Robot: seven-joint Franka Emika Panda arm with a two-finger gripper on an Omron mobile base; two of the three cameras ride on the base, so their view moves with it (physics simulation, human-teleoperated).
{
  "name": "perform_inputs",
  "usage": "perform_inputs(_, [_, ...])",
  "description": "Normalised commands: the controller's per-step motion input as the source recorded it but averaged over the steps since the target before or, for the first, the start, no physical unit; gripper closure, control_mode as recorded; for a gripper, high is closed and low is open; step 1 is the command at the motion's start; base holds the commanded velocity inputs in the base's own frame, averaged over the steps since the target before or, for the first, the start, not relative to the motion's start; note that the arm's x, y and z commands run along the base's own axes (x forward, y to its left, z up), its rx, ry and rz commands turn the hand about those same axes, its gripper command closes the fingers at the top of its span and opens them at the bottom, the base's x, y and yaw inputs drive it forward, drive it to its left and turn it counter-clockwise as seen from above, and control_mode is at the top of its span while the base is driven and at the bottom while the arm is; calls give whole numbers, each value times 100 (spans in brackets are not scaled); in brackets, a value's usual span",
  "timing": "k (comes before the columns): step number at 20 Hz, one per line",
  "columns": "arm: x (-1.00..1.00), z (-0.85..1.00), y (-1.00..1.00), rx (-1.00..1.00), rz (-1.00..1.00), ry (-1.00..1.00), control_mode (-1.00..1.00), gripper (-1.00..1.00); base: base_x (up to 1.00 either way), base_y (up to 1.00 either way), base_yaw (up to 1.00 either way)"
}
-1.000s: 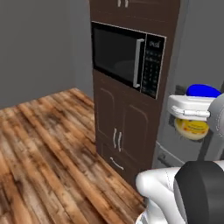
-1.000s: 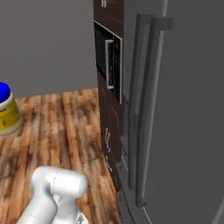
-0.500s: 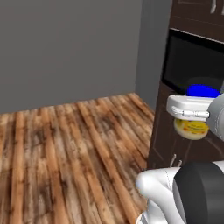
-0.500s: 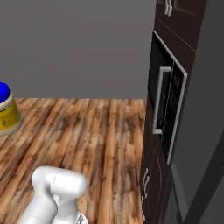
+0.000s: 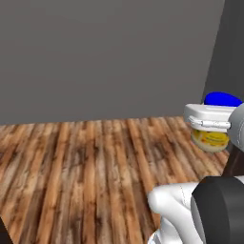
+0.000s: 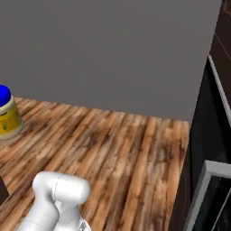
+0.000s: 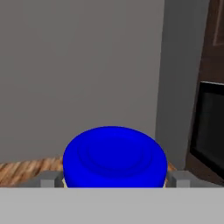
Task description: Move the oil and vinegar bottle and mayonnaise from the cabinet to the dining counter.
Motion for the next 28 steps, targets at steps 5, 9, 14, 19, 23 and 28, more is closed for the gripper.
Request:
perform_inputs(5, [0,0,0,0,0,0,100,100,100,0,43])
perform_inputs(9, [0,0,0,0,0,0,100,100,100,0,45])
perform_inputs(14, [0,0,0,0,0,0,100,100,100,0,48])
perform_inputs(19, [0,0,0,0,0,0,100,100,100,0,50])
perform_inputs(23, [0,0,0,0,0,0,100,100,100,0,51])
perform_inputs(28, [0,0,0,0,0,0,100,100,100,-2,51])
